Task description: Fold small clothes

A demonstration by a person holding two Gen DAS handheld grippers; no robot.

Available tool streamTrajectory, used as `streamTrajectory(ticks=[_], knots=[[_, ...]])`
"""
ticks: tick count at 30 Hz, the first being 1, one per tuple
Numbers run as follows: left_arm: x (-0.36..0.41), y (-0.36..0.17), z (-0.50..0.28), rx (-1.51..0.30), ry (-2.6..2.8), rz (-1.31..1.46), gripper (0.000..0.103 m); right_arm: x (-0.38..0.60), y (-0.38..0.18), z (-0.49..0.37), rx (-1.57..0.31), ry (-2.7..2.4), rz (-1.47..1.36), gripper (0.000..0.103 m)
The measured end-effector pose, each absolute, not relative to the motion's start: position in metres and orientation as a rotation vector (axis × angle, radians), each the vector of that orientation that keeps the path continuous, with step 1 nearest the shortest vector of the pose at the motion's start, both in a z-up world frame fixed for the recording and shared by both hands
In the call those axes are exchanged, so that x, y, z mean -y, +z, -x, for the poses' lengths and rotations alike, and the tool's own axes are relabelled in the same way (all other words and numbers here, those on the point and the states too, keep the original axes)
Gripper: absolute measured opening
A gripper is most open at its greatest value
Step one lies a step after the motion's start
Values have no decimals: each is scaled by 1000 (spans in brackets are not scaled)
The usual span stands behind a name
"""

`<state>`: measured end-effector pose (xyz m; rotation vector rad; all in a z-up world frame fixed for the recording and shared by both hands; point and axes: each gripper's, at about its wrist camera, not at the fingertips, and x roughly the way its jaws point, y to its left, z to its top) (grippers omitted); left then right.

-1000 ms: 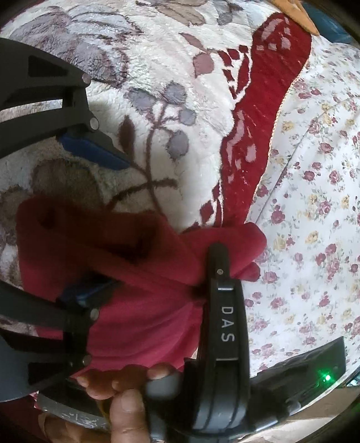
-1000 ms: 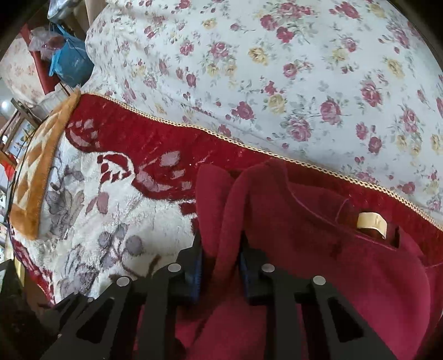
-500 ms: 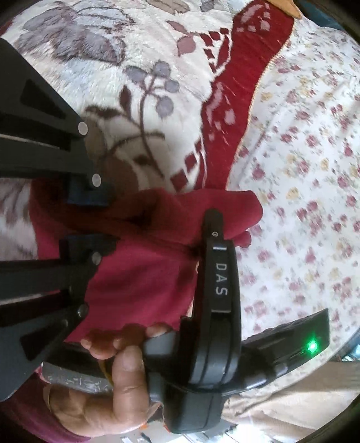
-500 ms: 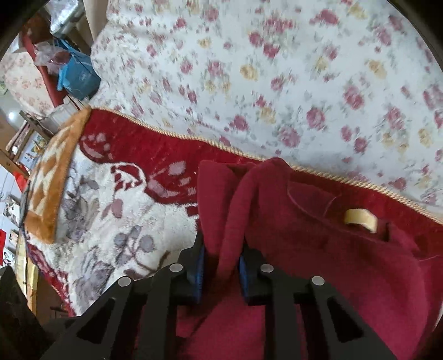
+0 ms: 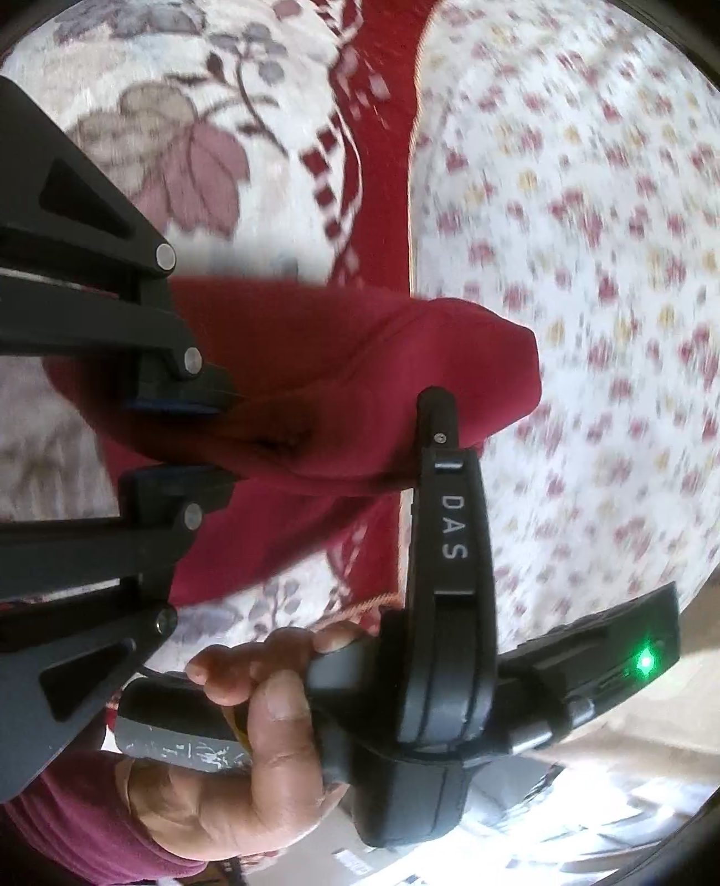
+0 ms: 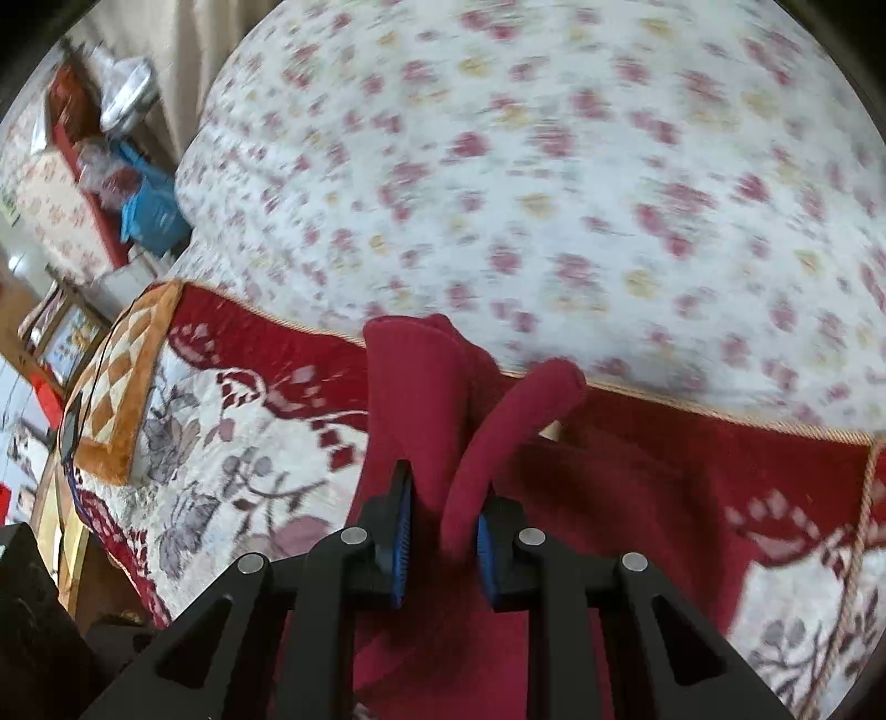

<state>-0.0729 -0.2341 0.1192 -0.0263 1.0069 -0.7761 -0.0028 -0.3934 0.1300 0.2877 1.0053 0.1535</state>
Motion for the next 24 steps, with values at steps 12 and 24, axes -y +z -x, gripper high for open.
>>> streamTrajectory(ticks=[12,24], knots=[[350,66,105,-1125,-899,-75,26,506,42,43,-1103,-57,-460,21],[243,84,83,-973,-702,-159,68,486,77,136,-958,20,-605,82]])
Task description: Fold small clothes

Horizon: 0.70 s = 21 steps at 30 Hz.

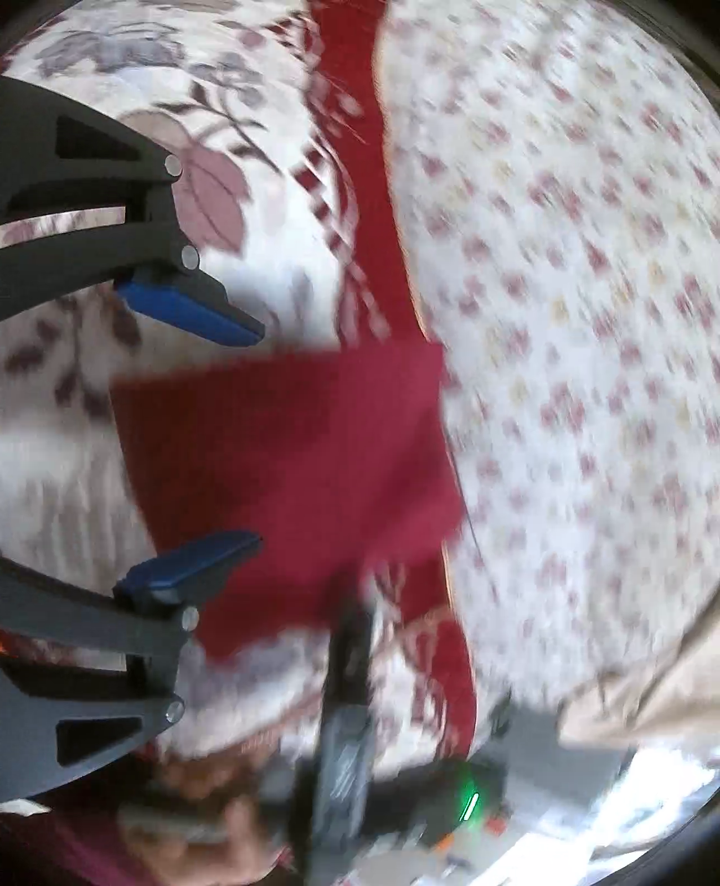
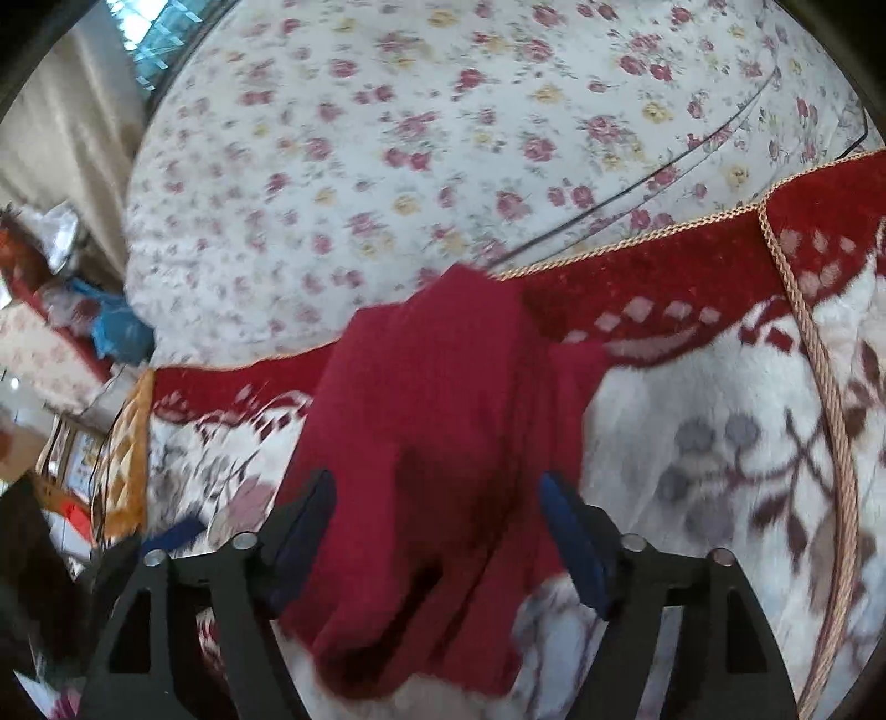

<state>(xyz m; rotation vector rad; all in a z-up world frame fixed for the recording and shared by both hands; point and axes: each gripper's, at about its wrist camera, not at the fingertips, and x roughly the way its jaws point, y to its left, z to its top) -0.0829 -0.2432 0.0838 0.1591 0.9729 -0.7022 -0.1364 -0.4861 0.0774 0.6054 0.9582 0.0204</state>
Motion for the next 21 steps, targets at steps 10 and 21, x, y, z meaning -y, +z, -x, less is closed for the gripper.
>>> streamTrajectory(ticks=[10,21], knots=[[245,36,87,-993,-642,-178,69,463,46,159,-1059,-61,-392,14],[256,28,88,-980,-646,-189,75,498,70,91,-966,-171,-500,75]])
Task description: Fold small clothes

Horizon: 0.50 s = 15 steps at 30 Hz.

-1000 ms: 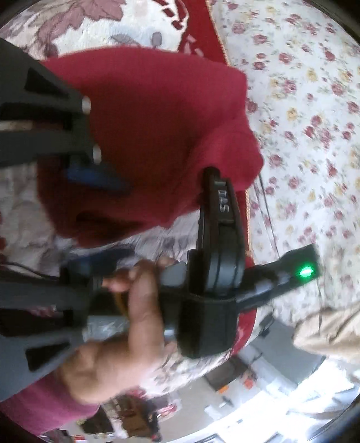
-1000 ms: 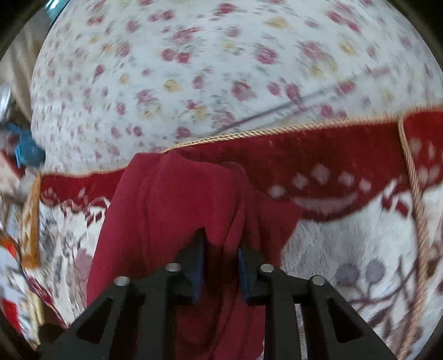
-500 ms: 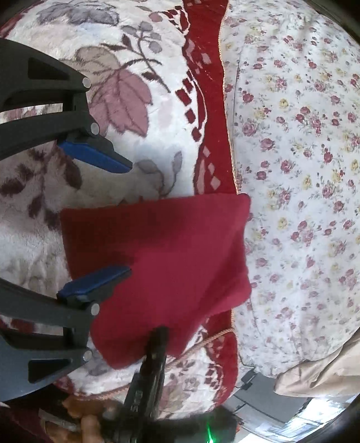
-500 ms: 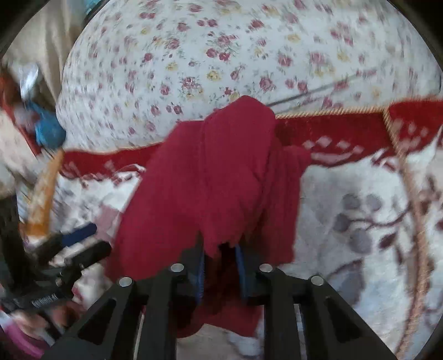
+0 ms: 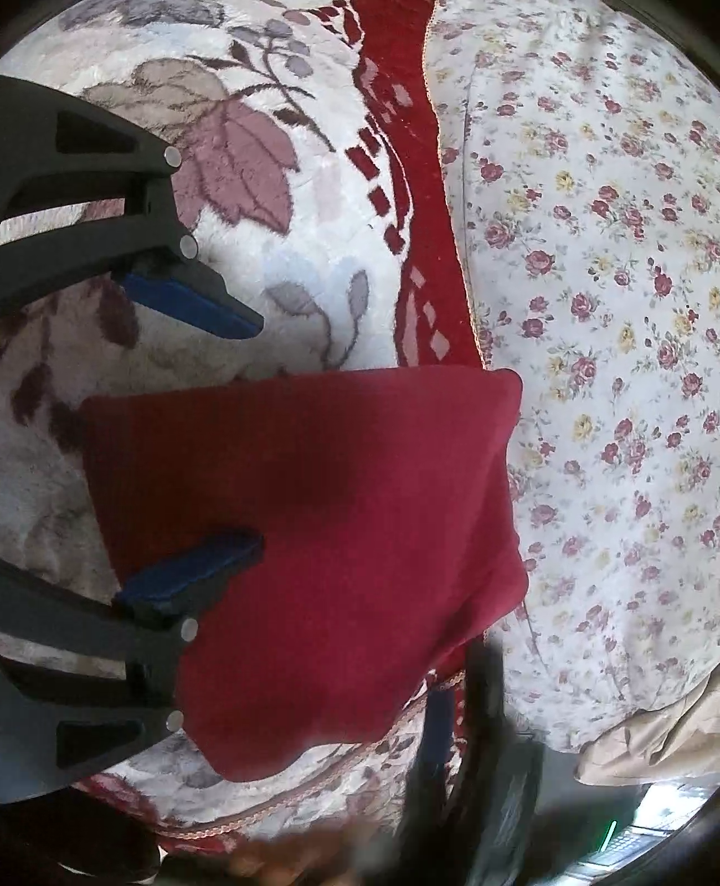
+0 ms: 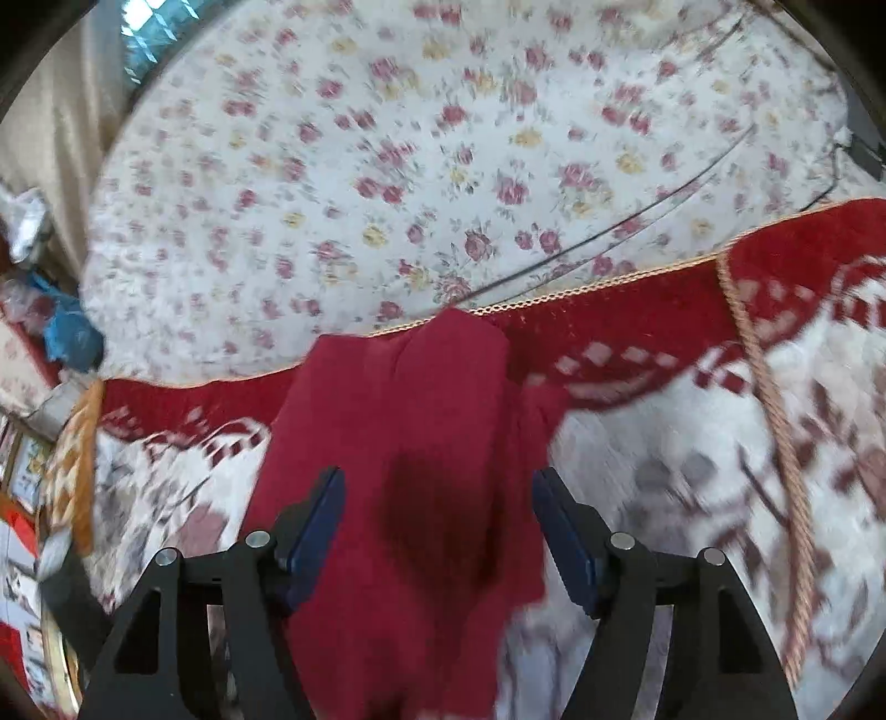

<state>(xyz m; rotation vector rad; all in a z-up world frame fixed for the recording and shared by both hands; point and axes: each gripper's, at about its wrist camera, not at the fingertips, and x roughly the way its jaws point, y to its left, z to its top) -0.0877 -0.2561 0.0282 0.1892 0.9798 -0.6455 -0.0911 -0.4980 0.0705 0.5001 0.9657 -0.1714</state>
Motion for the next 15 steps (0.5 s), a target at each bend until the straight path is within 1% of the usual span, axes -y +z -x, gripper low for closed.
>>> streamTrajectory(ticks=[1,2,3,4,6,8,11,13,14,15], knots=[[257,28,88,-978,-645,-191,75,500,58,75,-987,-178,-508,67],[257,27,87,-979,-644,-190,76,502,51,68,-1000,-176,-515,54],[257,27,86,-982,-644,-186,77,502,46,63,-1010,-172,-519,27],[257,26,84,-990,-644,-179,78,502,45,62,-1000,-173,-509,17],[256,25,81,-1001,-646,-169,81,500,51,66,-978,-186,-447,13],[255,23,79,-1009,-647,-160,83,503,52,76,-960,-234,-399,13],[258,21,78,-1007,-647,-157,85,514,30,80,-982,-261,-447,13],[258,21,79,-1006,-645,-159,85,510,25,80,-974,-268,-425,13],[258,22,79,-1008,-643,-162,85,511,30,81,-970,-273,-443,14],[258,22,80,-1009,-640,-165,85,512,34,83,-964,-273,-462,21]])
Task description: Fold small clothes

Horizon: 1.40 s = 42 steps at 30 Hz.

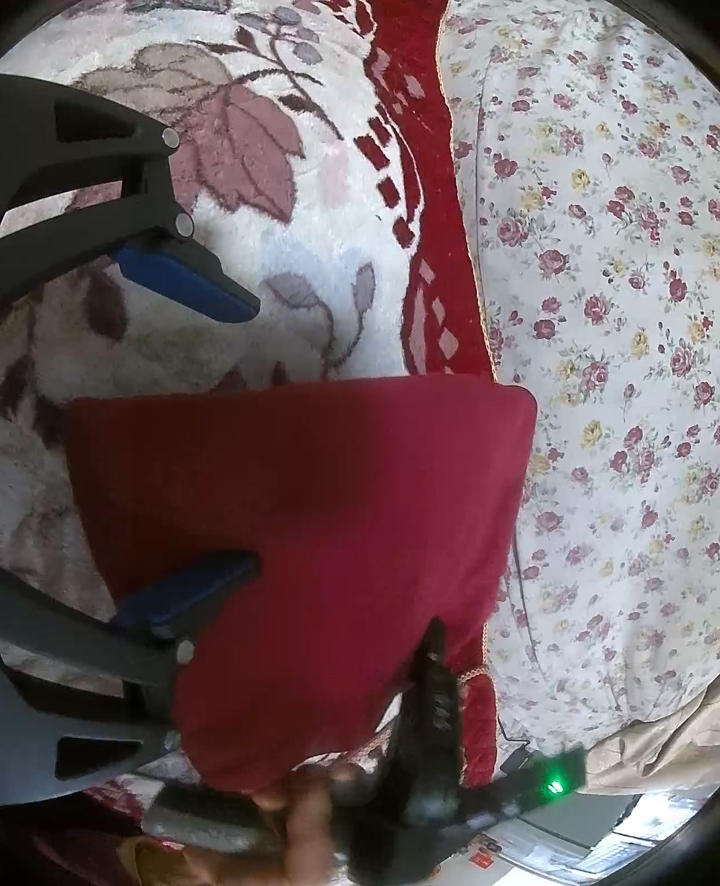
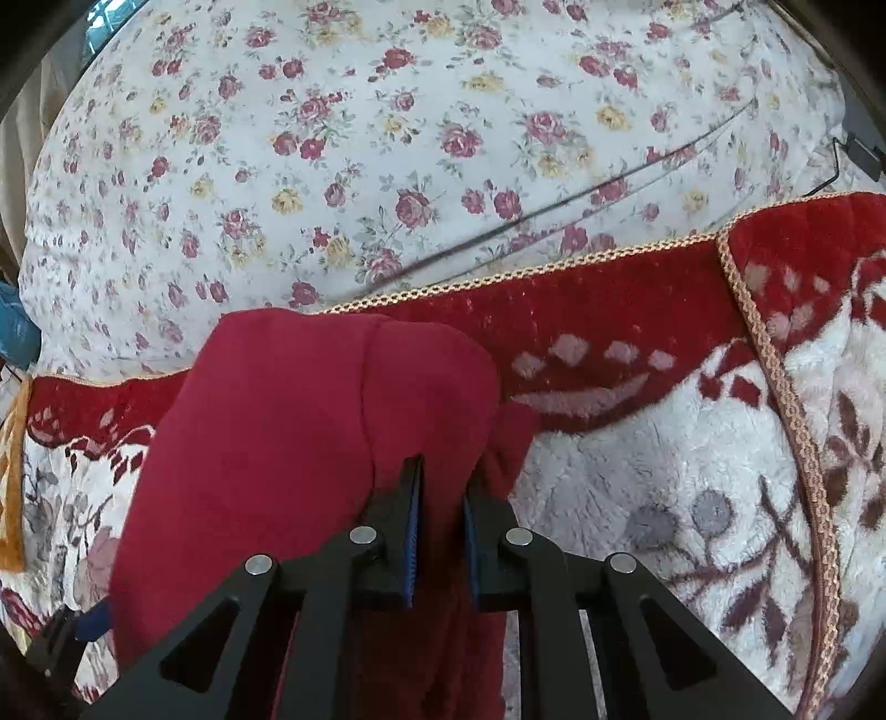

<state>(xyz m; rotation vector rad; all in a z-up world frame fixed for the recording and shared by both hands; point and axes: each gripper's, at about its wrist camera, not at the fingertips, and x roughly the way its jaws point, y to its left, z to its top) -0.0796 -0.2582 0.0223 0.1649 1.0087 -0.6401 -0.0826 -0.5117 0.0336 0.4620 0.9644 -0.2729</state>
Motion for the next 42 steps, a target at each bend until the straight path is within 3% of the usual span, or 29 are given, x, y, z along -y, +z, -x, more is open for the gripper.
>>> streamTrajectory(ticks=[1,3,9,13,16,22,31,39,42], knots=[[258,23,80,-1009,-639,-166,85,513,39,86,-955,-274,-492,34],[257,23,80,-1011,-637,-168,85,509,55,96,-938,-278,-490,39],[257,25,81,-1007,-635,-176,85,459,80,119,-911,-141,-387,41],[257,24,82,-1008,-631,-182,87,439,49,131,-997,-194,-222,42],[257,24,83,-1009,-626,-183,88,454,48,141,-987,-175,-362,43],[254,25,81,-1016,-619,-173,91,459,78,139,-923,-209,-349,62],[256,22,77,-1021,-620,-162,95,491,39,85,-977,-391,-286,64],[256,21,75,-1032,-619,-155,98,512,49,121,-890,-281,-511,79],[256,21,75,-1029,-618,-157,98,491,57,137,-866,-232,-472,82]])
